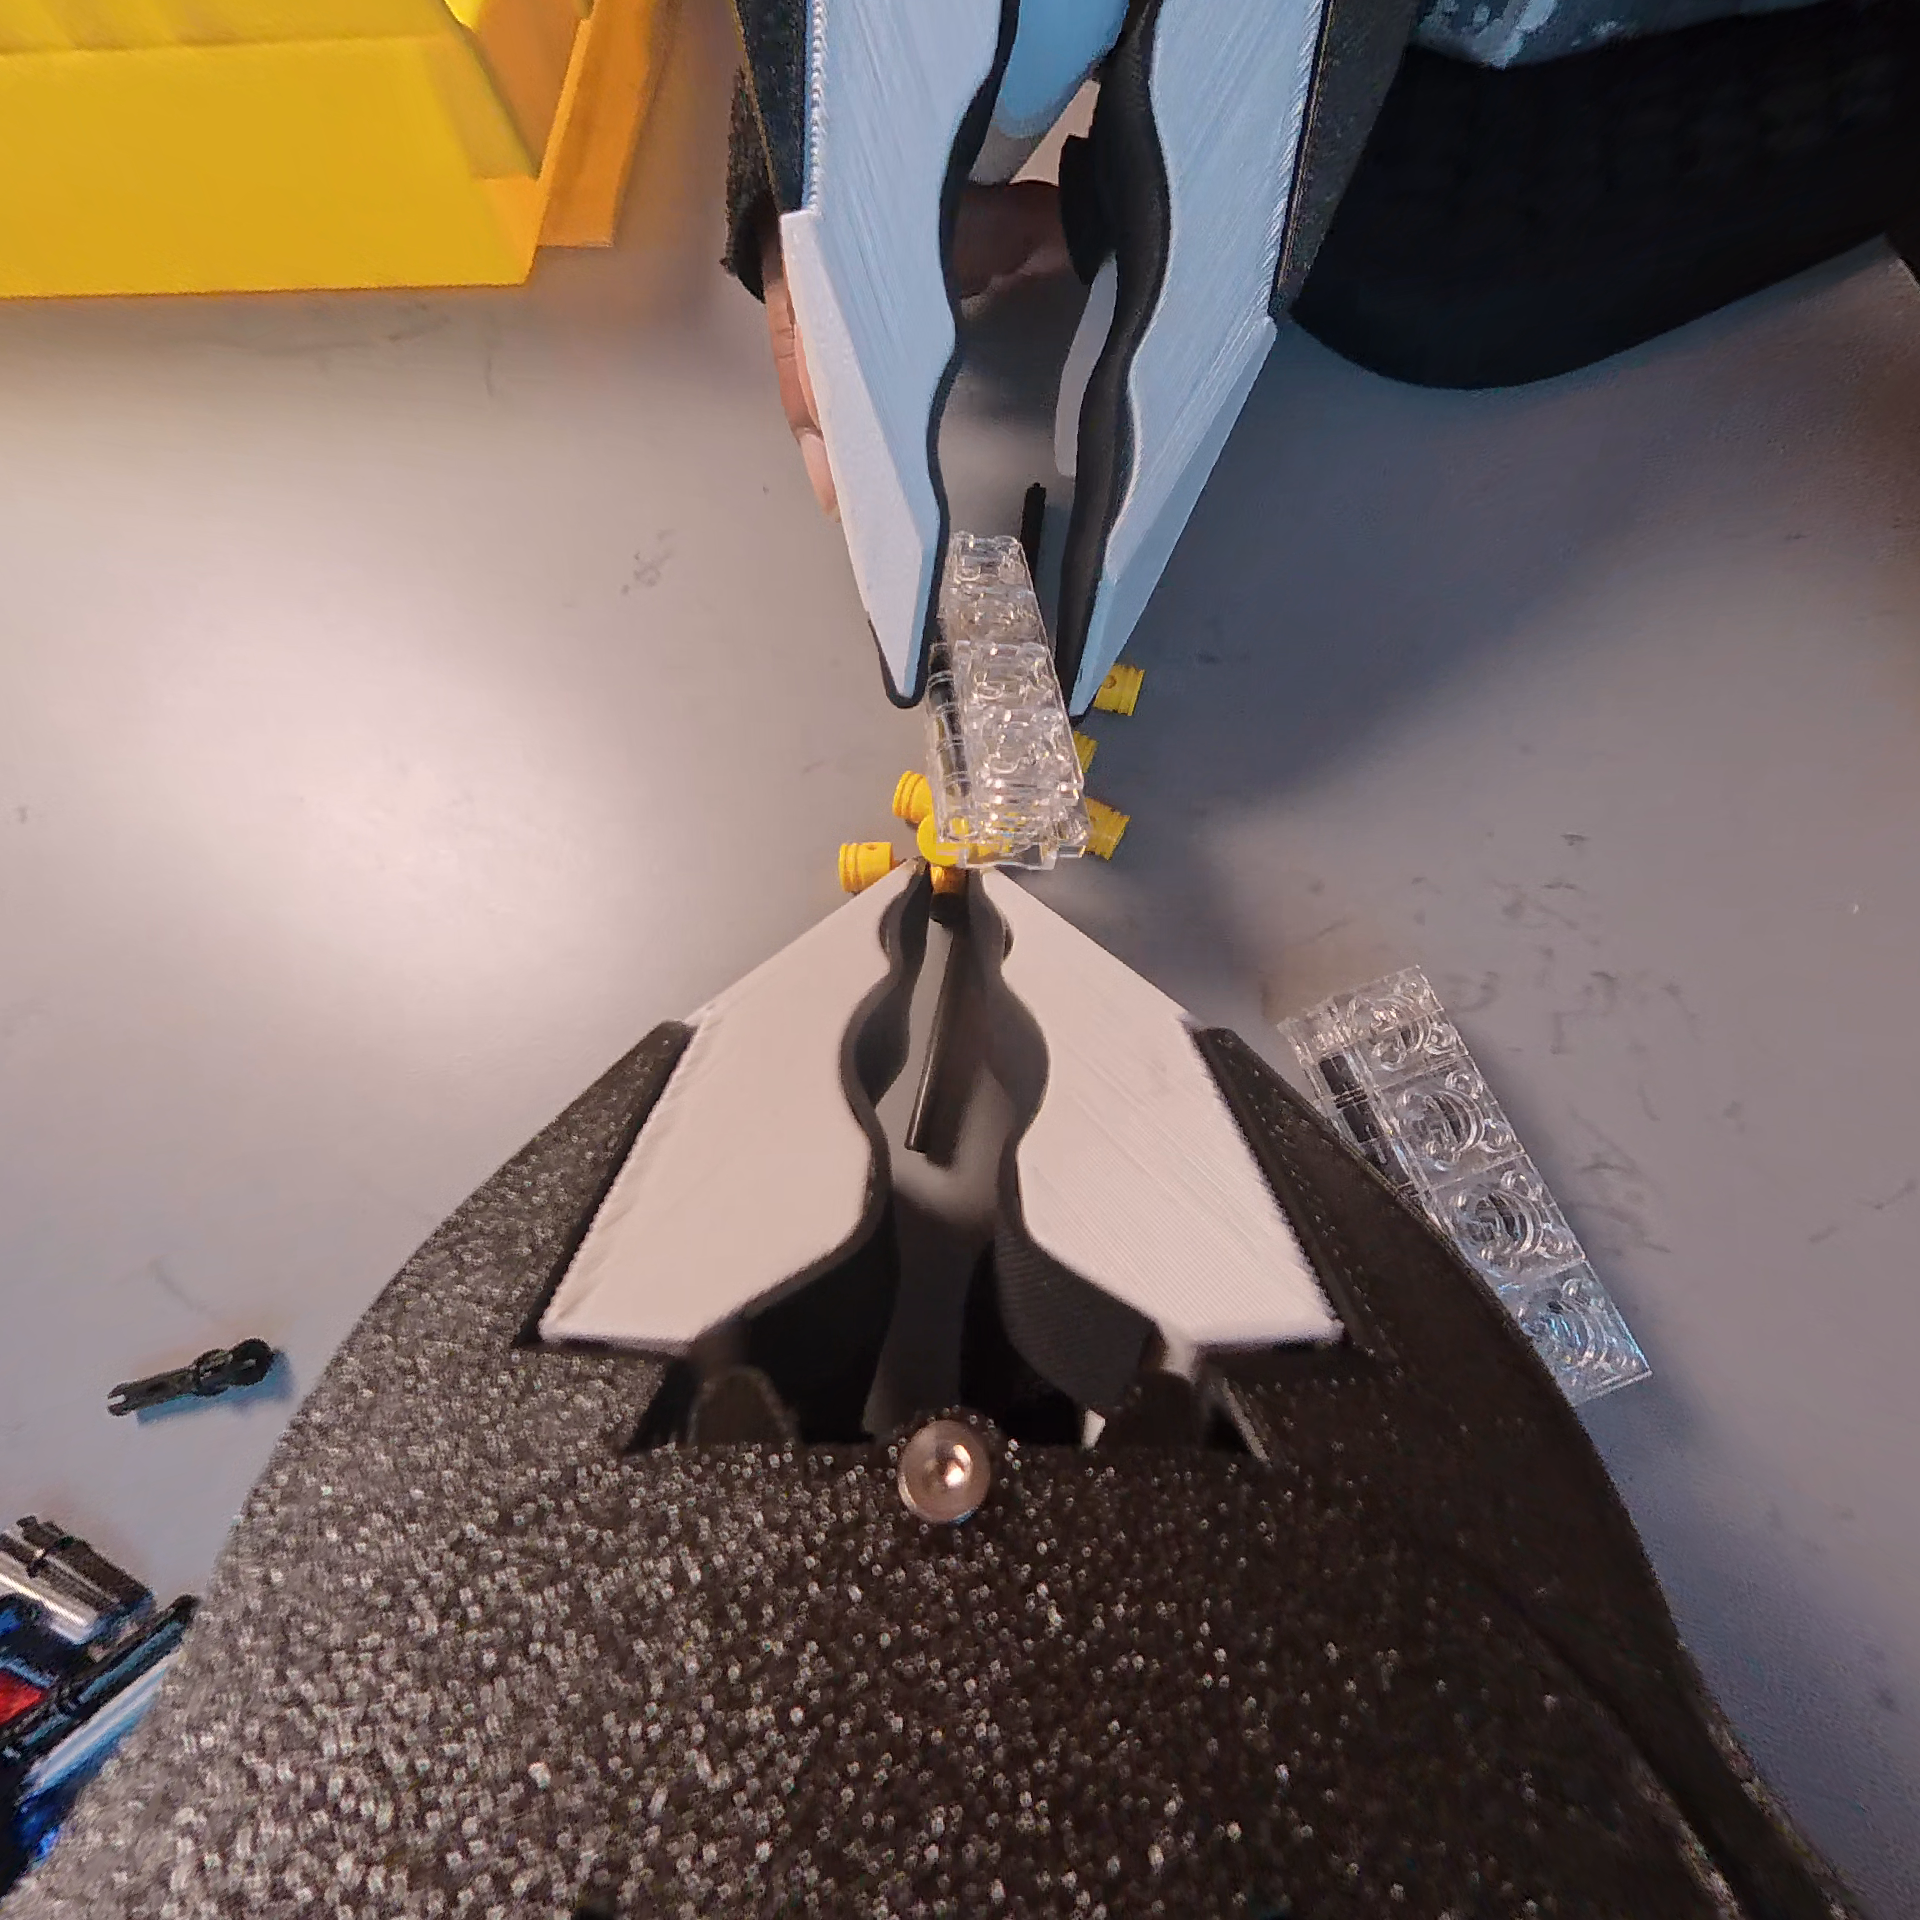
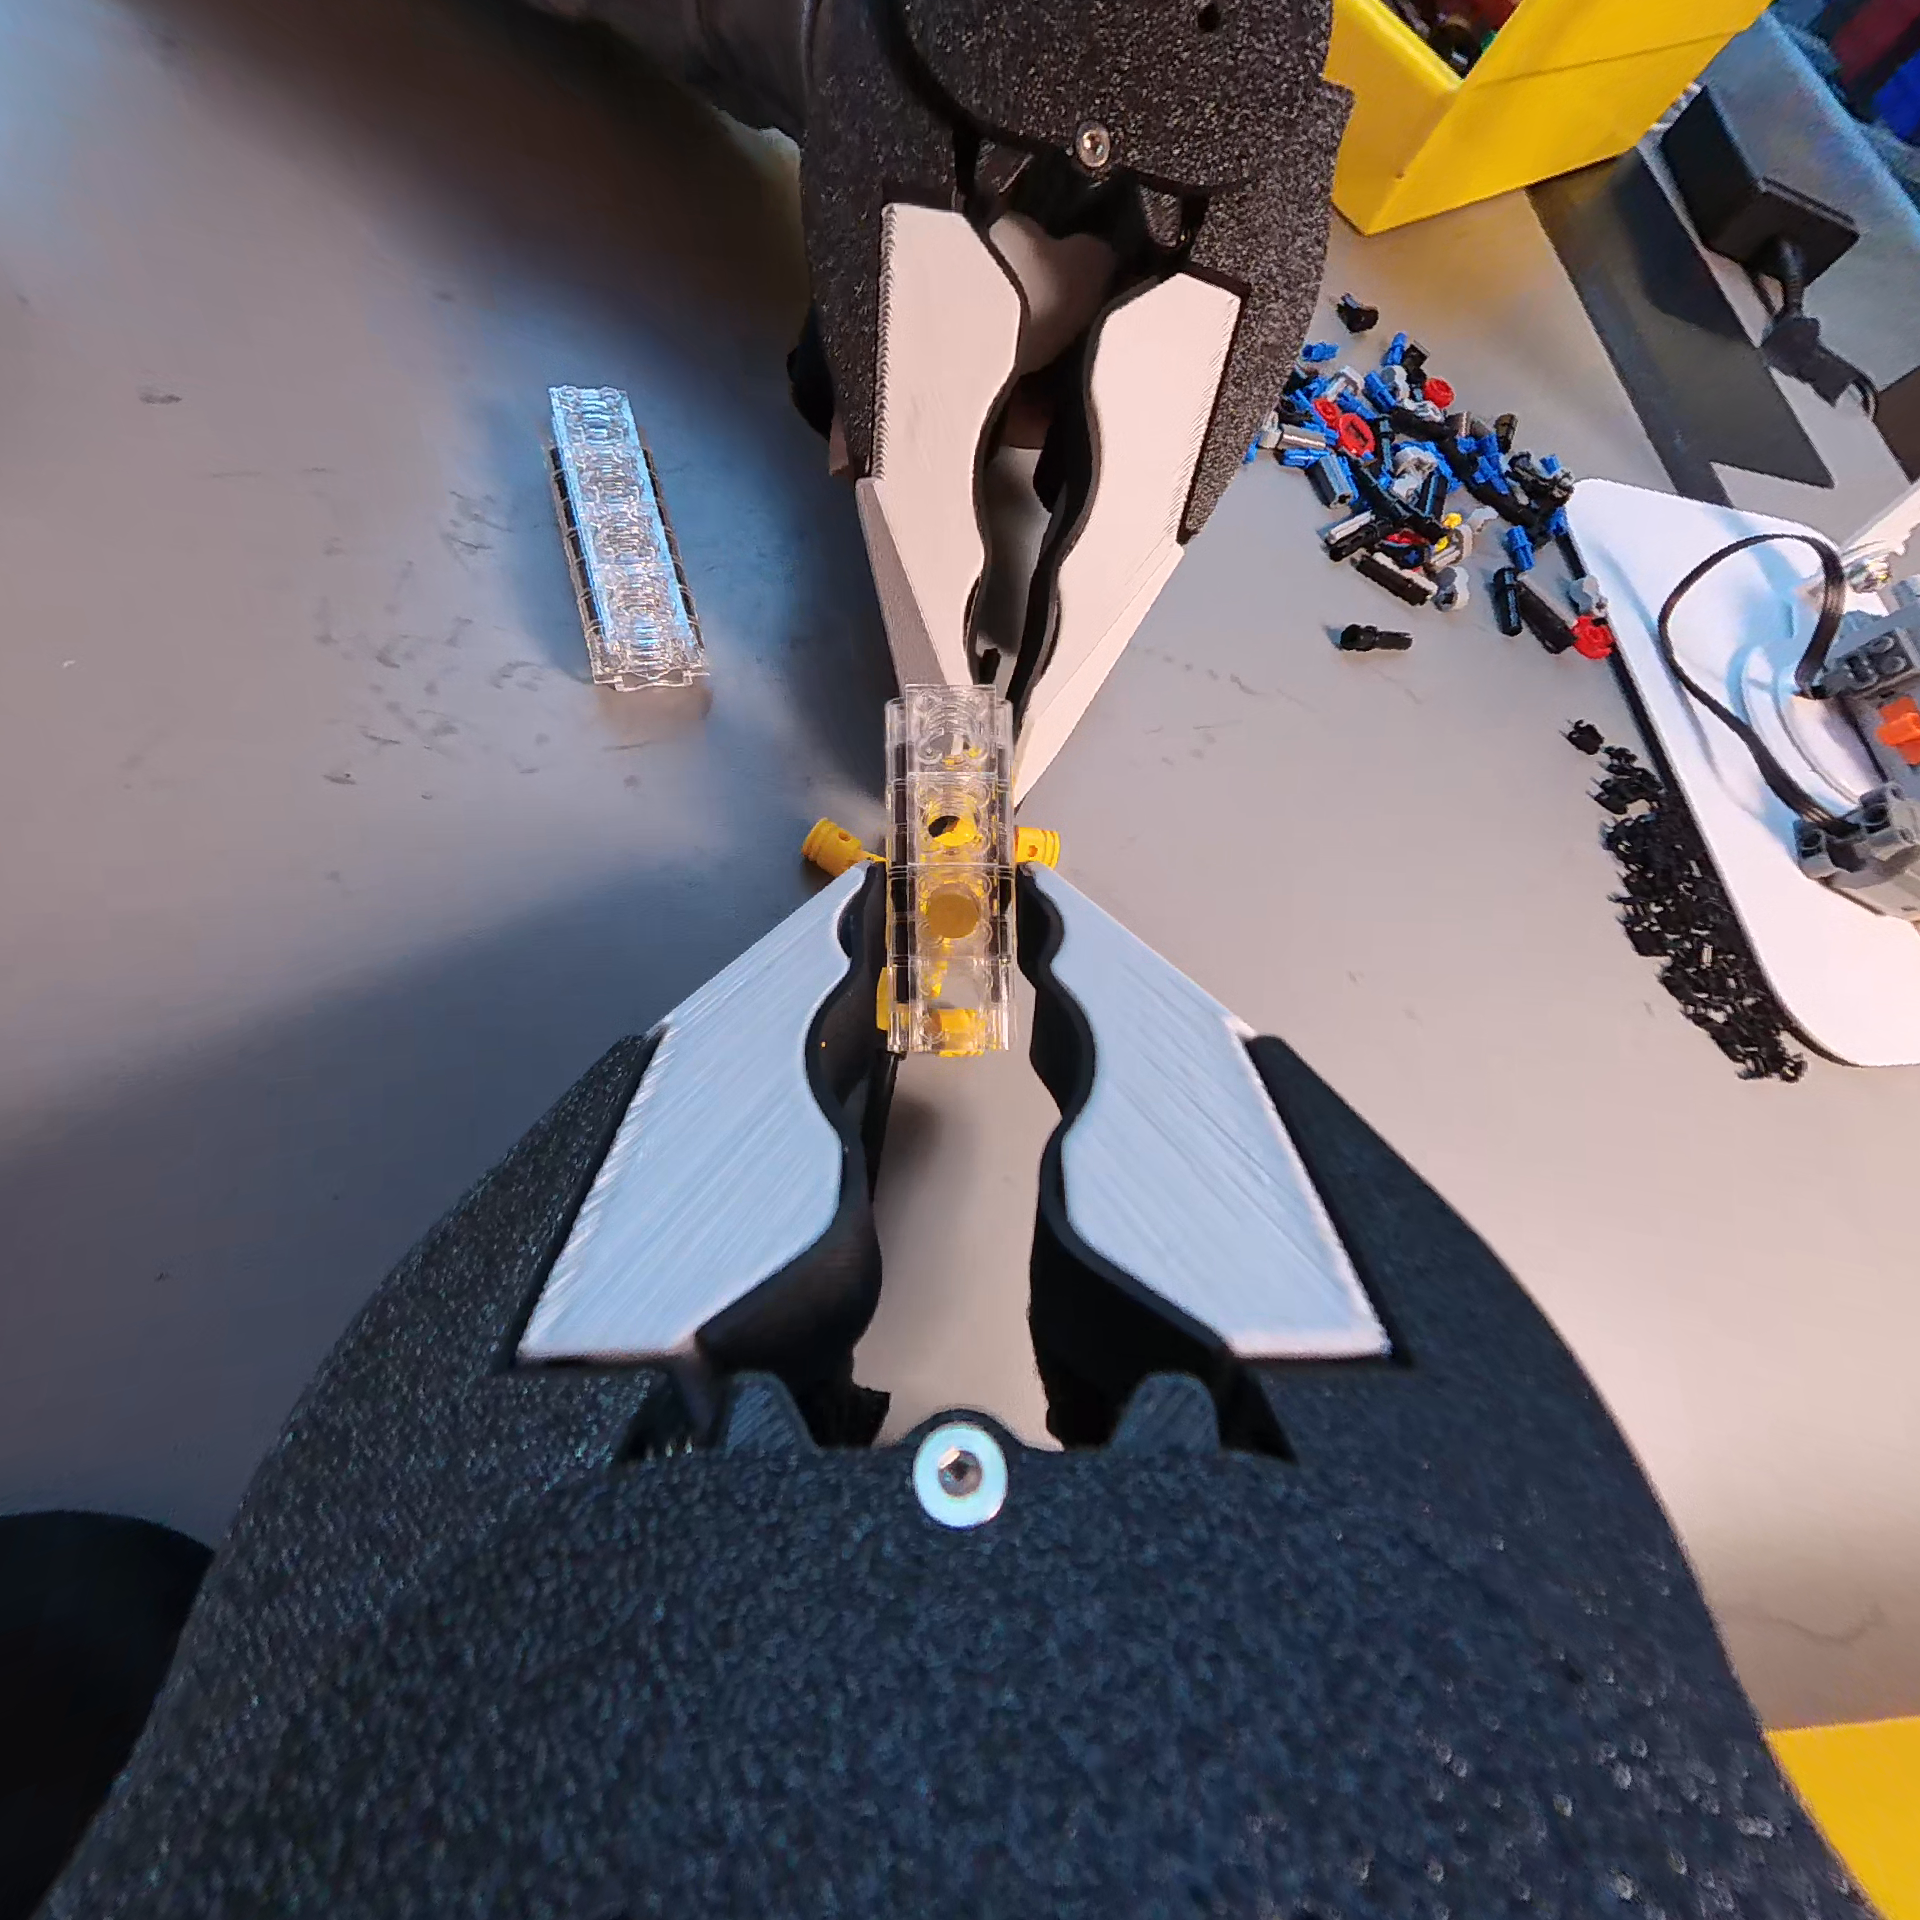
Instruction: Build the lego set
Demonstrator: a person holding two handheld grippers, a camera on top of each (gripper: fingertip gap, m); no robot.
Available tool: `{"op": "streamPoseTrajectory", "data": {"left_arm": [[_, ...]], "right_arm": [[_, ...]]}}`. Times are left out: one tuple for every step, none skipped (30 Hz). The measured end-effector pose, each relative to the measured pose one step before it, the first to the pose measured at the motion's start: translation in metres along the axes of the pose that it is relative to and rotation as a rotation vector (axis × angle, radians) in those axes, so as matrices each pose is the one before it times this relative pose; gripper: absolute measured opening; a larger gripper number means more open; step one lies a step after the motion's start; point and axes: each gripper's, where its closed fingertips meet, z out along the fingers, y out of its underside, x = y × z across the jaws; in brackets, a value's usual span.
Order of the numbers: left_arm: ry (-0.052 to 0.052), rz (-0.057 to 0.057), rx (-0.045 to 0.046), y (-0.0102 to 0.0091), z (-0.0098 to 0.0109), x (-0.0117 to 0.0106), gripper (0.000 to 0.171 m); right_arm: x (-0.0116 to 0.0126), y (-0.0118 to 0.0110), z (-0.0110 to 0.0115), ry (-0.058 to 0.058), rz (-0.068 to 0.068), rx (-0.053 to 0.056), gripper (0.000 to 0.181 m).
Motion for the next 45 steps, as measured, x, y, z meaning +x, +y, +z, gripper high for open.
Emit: {"op": "streamPoseTrajectory", "data": {"left_arm": [[-0.0031,0.002,-0.00007,0.00011,-0.00001,0.00003,0.005],[-0.0003,-0.0007,-0.00014,-0.00003,-0.00012,0.0002,0.005],[-0.0017,-0.0026,0.0005,-0.00015,-0.00003,-0.00005,0.005],[-0.0044,-0.0017,0.00075,-0.00008,0.00001,-0.00031,0.005],[-0.0058,-0.0008,0.00023,-0.00008,0.00004,-0.00022,0.005],[-0.0045,-0.0011,-0.00019,-0.00015,0.00016,0.00003,0.005],[-0.0038,-0.0024,-0.00042,-0.00007,0.00009,0.00011,0.005],[-0.0043,-0.0035,-0.0004,-0.00005,-0.00007,-0.00014,0.005],[-0.0027,-0.0049,-0.0005,0.00007,-0.00004,-0.00004,0.005],[0.0,-0.0048,-0.00083,0.00004,-0.00012,0.00033,0.005],[0.0015,-0.0029,-0.00117,0.00001,-0.00037,0.00047,0.005],[-0.0004,-0.002,-0.00117,0.00014,-0.00038,0.00011,0.005],[0.0,-0.0019,-0.00093,0.00019,-0.0003,0.00016,0.005],[-0.0007,-0.0026,-0.00068,0.00008,-0.00018,0.00006,0.005],[-0.0027,-0.0021,0.00062,0.00021,-0.00017,-0.00013,0.005],[-0.0032,-0.0032,0.00229,-0.00003,-0.00005,-0.00013,0.005],[-0.0041,-0.0053,0.00291,-0.00005,0.00008,-0.0002,0.005],[-0.0057,-0.006,0.00134,-0.00022,0.00015,-0.00057,0.004],[-0.0059,-0.0076,-0.00047,-0.00014,0.00009,-0.00064,0.004],[-0.0045,-0.0147,-0.00136,-0.00031,0.00026,-0.00066,0.004],[0.0001,-0.0266,-0.00199,-0.0006,0.0002,-0.00028,0.004],[0.0056,-0.0385,-0.00282,-0.0006,0.00014,0.00018,0.004],[0.0079,-0.0515,-0.00413,-0.00056,0.00021,0.0001,0.004],[0.0102,-0.0639,-0.00194,-0.0006,0.00024,0.00001,0.004],[0.0122,-0.0711,0.00267,-0.00097,0.00014,0.00021,0.004],[0.0168,-0.0716,0.00434,-0.00075,-0.00011,0.00061,0.005],[0.0193,-0.0656,0.00541,-0.00074,-0.00053,0.00068,0.005],[0.0186,-0.0556,0.00802,-0.00062,-0.00087,0.00044,0.005],[0.0224,-0.0445,0.00504,0.00004,-0.00082,0.00105,0.005],[0.0348,-0.0322,-0.00256,0.00118,-0.00029,0.0032,0.011],[0.0471,-0.0236,-0.00433,0.00105,0.00007,0.00561,0.023],[0.0301,-0.0156,-0.00567,0.00105,0.00041,0.00369,0.028],[0.0053,-0.0023,-0.00442,0.00044,-0.00002,0.00042,0.028],[-0.002,0.0049,-0.00153,0.00008,-0.00028,-0.00039,0.029],[-0.0003,0.0065,-0.00073,0.00001,-0.00012,0.00026,0.03],[0.0011,0.01,-0.00193,0.00047,-0.00002,0.00078,0.032],[-0.0001,0.0144,-0.00683,0.00102,-0.00002,0.00071,0.033],[-0.0032,0.0166,-0.01479,0.00205,-0.00035,0.00032,0.033],[-0.0128,0.0152,-0.01819,0.00234,-0.00105,-0.00138,0.032],[-0.0241,0.0161,-0.0204,0.00266,-0.00231,-0.00357,0.031],[-0.0286,0.0209,-0.01485,0.00197,-0.00341,-0.0048,0.03],[-0.0259,0.0229,-0.00043,0.00023,-0.00421,-0.0048,0.03],[-0.0226,0.0235,0.00898,-0.00107,-0.00419,-0.00471,0.029],[-0.0282,0.028,0.00702,-0.00062,-0.00314,-0.0055,0.029],[-0.0385,0.0339,-0.00212,0.00079,-0.00173,-0.00678,0.029]], "right_arm": [[0.00071,0.00038,-0.00015,0.0024,0.0058,-0.0015,0.023],[0.00099,0.00039,-0.00004,0.0036,0.0064,-0.0021,0.023],[0.00098,0.00044,-0.00011,0.003,0.0063,-0.0018,0.023],[0.00075,0.0005,-0.00001,0.0021,0.0052,-0.0027,0.023],[0.00063,0.00065,0.00006,0.0018,0.005,-0.0038,0.023],[0.00011,0.00135,0.00031,0.0,0.0028,-0.0082,0.023],[0.00013,0.00055,0.00026,0.0016,-0.0002,-0.0031,0.023],[0.00018,0.00014,-0.00007,0.0024,0.002,-0.0026,0.023],[0.00011,0.00008,0.0,0.0006,0.0045,-0.0027,0.023],[0.00013,0.00007,-0.00003,0.0007,0.0063,-0.0034,0.023],[0.00023,0.00016,0.00009,0.0003,0.0064,-0.005,0.023],[0.00038,0.00031,0.00018,0.0015,0.0039,-0.0084,0.023],[0.00041,0.00032,0.00013,0.0024,0.0013,-0.0092,0.023],[0.00042,0.0011,0.00046,0.0026,-0.0008,-0.013,0.023],[0.00007,0.00037,0.00037,0.001,-0.0009,-0.0055,0.023],[0.00007,0.00013,0.00006,0.0009,0.0,-0.004,0.023],[0.00019,0.00021,-0.00006,0.0011,0.0017,-0.0046,0.023],[0.00041,0.00022,-0.00004,0.0027,0.0009,-0.0054,0.023],[0.00043,0.00022,-0.00017,0.0037,0.0001,-0.0064,0.023],[0.00077,0.00046,-0.00014,0.0056,0.0003,-0.0078,0.023],[0.00076,0.00045,-0.00025,0.0042,0.0005,-0.0074,0.023],[0.00044,0.00045,-0.00029,0.0025,0.0027,-0.0067,0.023],[0.00074,0.00068,-0.00007,0.0042,0.0033,-0.0064,0.023],[0.00093,0.00096,0.00007,0.006,0.0018,-0.0071,0.023],[0.00104,0.00081,-0.00026,0.0062,-0.0003,-0.0069,0.023],[0.00019,0.00024,-0.00036,0.0007,-0.0011,-0.0044,0.023],[-0.00008,0.00004,-0.00011,0.0002,-0.0005,-0.0038,0.023],[0.00033,0.00018,-0.00001,0.0032,-0.0016,-0.0055,0.023],[0.00012,0.0001,0.00003,0.0015,-0.0021,-0.0049,0.023],[0.00032,0.00105,0.00056,0.0025,-0.002,-0.0112,0.023],[0.00035,0.00371,0.00153,0.0049,-0.0075,-0.0263,0.023],[0.00024,0.00032,0.00105,0.0045,-0.0098,-0.0054,0.023],[-0.00015,-0.00015,0.00021,-0.0009,-0.001,-0.004,0.023],[0.00028,-0.0001,0.00027,0.0001,0.0038,-0.0065,0.023],[0.00027,0.00004,0.00015,0.0009,0.0006,-0.0068,0.023],[-0.00015,0.00008,0.0001,-0.0016,-0.001,-0.0055,0.023],[0.00001,0.00002,0.00016,-0.0019,0.0012,-0.0057,0.023],[0.00017,0.00113,0.00059,0.0001,0.0011,-0.0125,0.023],[0.00022,0.00178,0.00092,0.0011,-0.0027,-0.0173,0.023],[0.00029,-0.00013,0.00021,0.0016,-0.0026,-0.0088,0.023],[0.00061,0.00009,0.0002,0.0032,-0.0026,-0.0125,0.023],[0.00054,0.00004,0.0003,0.0037,-0.0023,-0.0126,0.023],[0.0002,-0.0001,0.00029,0.0002,-0.0001,-0.0109,0.023],[0.00011,-0.00024,0.00032,-0.0021,0.002,-0.0088,0.023],[-0.00011,-0.00023,0.00035,-0.0038,0.0008,-0.0074,0.024]]}}
